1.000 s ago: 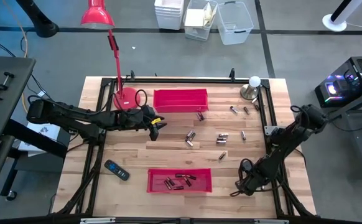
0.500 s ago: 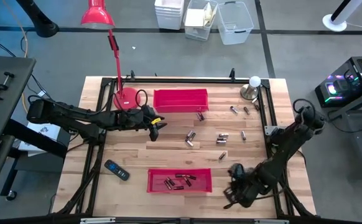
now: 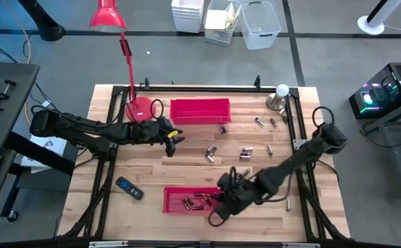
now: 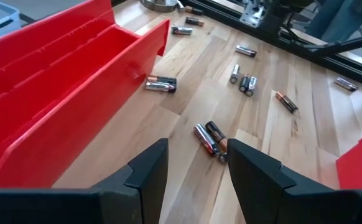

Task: Sort batteries
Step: Put the brown battery into the bottom red bin

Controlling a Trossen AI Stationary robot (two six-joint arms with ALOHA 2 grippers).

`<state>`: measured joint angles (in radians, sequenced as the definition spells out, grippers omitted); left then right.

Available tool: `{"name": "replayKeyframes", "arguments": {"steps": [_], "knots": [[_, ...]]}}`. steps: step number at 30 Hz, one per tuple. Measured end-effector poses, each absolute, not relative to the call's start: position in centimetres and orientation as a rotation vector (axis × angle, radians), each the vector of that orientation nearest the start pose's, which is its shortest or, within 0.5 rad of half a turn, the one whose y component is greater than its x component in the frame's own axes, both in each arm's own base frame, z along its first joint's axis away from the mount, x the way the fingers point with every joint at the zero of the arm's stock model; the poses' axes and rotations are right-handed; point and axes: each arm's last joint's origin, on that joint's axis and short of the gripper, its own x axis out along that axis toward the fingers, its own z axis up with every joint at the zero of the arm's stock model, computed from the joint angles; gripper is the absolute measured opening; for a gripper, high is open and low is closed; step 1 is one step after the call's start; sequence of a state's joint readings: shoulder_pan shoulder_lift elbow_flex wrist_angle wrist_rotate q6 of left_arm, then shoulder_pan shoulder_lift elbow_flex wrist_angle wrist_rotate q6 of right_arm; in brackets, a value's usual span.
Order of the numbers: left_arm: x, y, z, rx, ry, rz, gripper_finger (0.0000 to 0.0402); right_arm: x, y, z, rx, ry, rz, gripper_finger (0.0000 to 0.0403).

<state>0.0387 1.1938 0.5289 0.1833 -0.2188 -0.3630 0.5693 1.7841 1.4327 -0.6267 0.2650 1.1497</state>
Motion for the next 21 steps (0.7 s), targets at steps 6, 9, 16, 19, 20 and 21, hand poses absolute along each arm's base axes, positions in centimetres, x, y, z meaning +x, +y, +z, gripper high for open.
{"name": "replayKeyframes", "arguments": {"steps": [6, 9, 16, 19, 20, 21], "knots": [[23.7, 1.5, 20.0, -0.312, 0.43, 0.334, 0.0156, 33.9, 18.7, 25.4, 0.615, 0.957, -0.218, 0.0162], [23.7, 1.5, 20.0, -0.312, 0.43, 0.334, 0.0156, 33.8, 17.8, 26.2, 0.572, 1.048, -0.213, 0.0189], [23.7, 1.5, 20.0, -0.295, 0.432, 0.332, 0.0156, 30.1, 14.7, 27.7, 0.556, 1.299, -0.745, 0.0197], [23.7, 1.5, 20.0, -0.295, 0.431, 0.332, 0.0156, 28.1, 13.9, 26.7, 0.554, 1.414, -0.945, 0.0198], [23.7, 1.5, 20.1, -0.294, 0.431, 0.333, 0.0156, 27.6, 13.7, 26.1, 0.568, 1.441, -0.967, 0.0198], [23.7, 1.5, 20.0, -0.294, 0.432, 0.333, 0.0156, 27.1, 13.6, 25.6, 0.6, 1.448, -0.971, 0.0198]]}}
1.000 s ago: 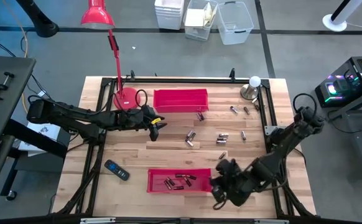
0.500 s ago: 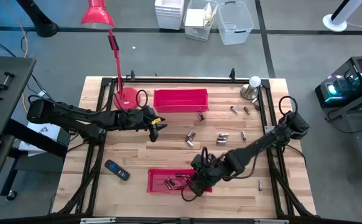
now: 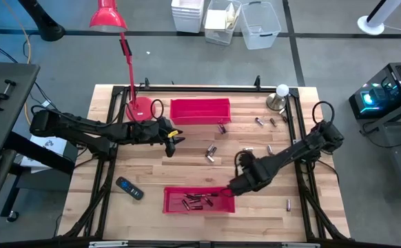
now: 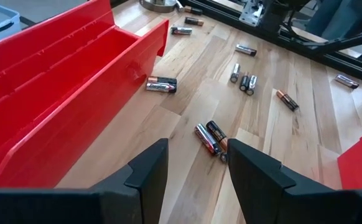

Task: Sort batteries
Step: Put the brown battery into the bottom red bin

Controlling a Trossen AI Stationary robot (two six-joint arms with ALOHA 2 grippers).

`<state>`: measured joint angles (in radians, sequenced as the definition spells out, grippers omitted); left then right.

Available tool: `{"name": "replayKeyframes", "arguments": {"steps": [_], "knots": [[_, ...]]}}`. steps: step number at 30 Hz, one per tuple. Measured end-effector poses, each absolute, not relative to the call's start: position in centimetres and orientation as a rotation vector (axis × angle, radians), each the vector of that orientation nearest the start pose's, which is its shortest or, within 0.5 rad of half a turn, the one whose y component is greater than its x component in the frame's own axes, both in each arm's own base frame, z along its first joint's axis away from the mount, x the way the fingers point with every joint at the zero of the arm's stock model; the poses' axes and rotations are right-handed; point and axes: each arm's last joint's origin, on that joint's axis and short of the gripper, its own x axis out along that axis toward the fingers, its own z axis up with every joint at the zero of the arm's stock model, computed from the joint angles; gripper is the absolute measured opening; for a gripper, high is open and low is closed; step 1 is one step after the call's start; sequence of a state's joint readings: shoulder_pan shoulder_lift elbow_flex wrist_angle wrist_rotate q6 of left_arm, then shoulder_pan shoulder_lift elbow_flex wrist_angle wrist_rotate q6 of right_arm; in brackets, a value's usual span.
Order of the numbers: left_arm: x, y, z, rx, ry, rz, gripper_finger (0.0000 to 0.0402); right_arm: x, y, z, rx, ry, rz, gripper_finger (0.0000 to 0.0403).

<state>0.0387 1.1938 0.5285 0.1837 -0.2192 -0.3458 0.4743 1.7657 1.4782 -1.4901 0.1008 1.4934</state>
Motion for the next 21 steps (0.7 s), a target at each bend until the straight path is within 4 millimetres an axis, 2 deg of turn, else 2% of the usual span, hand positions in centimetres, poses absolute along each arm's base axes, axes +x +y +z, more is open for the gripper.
{"name": "replayKeyframes", "arguments": {"steps": [5, 8, 11, 15, 21], "knots": [[23.7, 1.5, 20.0, -0.294, 0.432, 0.333, 0.0156, 24.1, 12.1, 22.9, 0.869, 1.316, -1.027, 0.0199], [23.7, 1.5, 20.1, -0.294, 0.431, 0.333, 0.0156, 21.8, 10.8, 21.4, 1.063, 1.18, -1.101, 0.0199], [23.7, 1.6, 20.1, -0.294, 0.431, 0.333, 0.0156, 20.5, 9.6, 19.5, 1.254, 1.005, -1.172, 0.0199], [23.7, 1.5, 20.1, -0.294, 0.43, 0.333, 0.0156, 21.2, 9.2, 17.3, 1.42, 0.87, -1.108, 0.0199], [23.7, 1.5, 20.1, -0.294, 0.43, 0.333, 0.0156, 22.9, 9.1, 15.3, 1.399, 0.87, -1.218, 0.0187]]}}
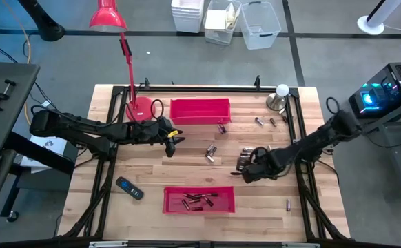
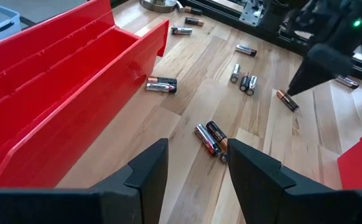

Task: Sort batteries
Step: Put the brown battery into the bottom red bin

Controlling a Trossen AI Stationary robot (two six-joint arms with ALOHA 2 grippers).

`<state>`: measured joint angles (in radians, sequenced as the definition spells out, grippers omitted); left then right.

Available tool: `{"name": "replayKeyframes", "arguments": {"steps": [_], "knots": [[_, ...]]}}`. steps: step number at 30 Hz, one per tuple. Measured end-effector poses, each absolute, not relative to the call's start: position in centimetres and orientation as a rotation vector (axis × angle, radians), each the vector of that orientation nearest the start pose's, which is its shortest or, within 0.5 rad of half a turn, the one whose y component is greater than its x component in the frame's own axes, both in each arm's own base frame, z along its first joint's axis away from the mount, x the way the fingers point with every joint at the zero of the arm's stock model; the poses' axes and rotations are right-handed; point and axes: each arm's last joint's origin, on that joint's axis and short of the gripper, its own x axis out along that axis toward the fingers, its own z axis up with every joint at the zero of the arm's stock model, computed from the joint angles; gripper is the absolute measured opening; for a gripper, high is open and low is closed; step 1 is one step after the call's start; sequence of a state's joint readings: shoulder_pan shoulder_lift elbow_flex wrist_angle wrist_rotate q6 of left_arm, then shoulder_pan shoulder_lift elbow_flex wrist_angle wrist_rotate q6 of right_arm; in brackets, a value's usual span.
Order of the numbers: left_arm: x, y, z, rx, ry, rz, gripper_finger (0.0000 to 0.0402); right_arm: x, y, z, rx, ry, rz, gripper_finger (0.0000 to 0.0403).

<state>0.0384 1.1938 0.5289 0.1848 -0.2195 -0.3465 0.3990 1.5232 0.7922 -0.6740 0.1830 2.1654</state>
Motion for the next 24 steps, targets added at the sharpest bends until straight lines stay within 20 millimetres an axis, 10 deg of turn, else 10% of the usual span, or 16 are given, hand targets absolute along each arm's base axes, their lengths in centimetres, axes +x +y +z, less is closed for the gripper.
{"name": "replayKeyframes", "arguments": {"steps": [12, 19, 24], "knots": [[23.7, 1.6, 20.0, -0.294, 0.432, 0.333, 0.0156, 25.6, 9.5, 13.3, 1.32, 0.99, -1.329, 0.0159], [23.7, 1.6, 20.0, -0.293, 0.432, 0.333, 0.0156, 25.6, 9.5, 14.1, 1.139, 1.098, -1.326, 0.0031], [23.7, 1.5, 20.0, -0.271, 0.438, 0.329, 0.0156, 26.1, 10.0, 15.1, 1.08, 1.086, -1.273, 0.003]]}}
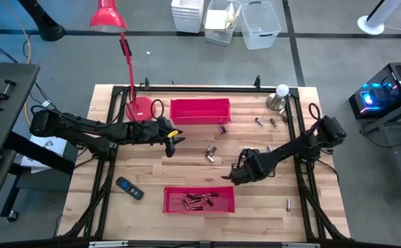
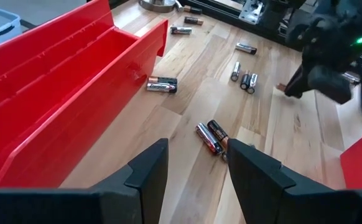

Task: Sort batteries
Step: Put the brown battery into the bottom red bin

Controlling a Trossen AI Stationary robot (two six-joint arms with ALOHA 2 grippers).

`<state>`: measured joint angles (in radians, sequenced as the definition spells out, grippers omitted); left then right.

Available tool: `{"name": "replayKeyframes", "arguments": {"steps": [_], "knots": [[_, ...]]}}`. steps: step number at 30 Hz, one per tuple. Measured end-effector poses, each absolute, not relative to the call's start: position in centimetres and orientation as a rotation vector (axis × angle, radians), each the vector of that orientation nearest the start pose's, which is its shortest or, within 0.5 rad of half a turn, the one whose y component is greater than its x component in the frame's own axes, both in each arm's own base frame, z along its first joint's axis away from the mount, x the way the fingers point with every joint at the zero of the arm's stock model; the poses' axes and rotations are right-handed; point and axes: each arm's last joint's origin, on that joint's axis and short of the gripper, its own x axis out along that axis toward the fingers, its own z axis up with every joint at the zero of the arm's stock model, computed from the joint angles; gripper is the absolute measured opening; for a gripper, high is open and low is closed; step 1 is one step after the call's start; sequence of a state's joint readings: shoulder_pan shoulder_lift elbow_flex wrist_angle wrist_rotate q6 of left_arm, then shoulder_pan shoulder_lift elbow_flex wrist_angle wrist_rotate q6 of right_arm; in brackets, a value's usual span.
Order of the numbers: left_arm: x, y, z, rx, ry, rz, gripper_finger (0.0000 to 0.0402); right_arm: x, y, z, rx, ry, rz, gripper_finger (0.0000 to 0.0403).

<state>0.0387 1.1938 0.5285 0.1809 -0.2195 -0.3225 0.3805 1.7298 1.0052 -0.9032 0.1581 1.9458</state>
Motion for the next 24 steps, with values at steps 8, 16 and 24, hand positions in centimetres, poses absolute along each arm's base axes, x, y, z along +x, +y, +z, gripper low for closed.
{"name": "replayKeyframes", "arguments": {"steps": [8, 16, 24], "knots": [[23.7, 1.5, 20.0, -0.257, 0.439, 0.321, 0.0156, 26.7, 12.1, 18.7, 0.912, 0.994, -1.207, 0.003], [23.7, 1.5, 20.1, -0.254, 0.438, 0.317, 0.0156, 26.3, 14.5, 21.5, 0.835, 0.912, -1.156, 0.003], [23.7, 1.5, 20.1, -0.254, 0.438, 0.317, 0.0156, 25.6, 15.7, 22.0, 0.846, 0.868, -1.159, 0.003]]}}
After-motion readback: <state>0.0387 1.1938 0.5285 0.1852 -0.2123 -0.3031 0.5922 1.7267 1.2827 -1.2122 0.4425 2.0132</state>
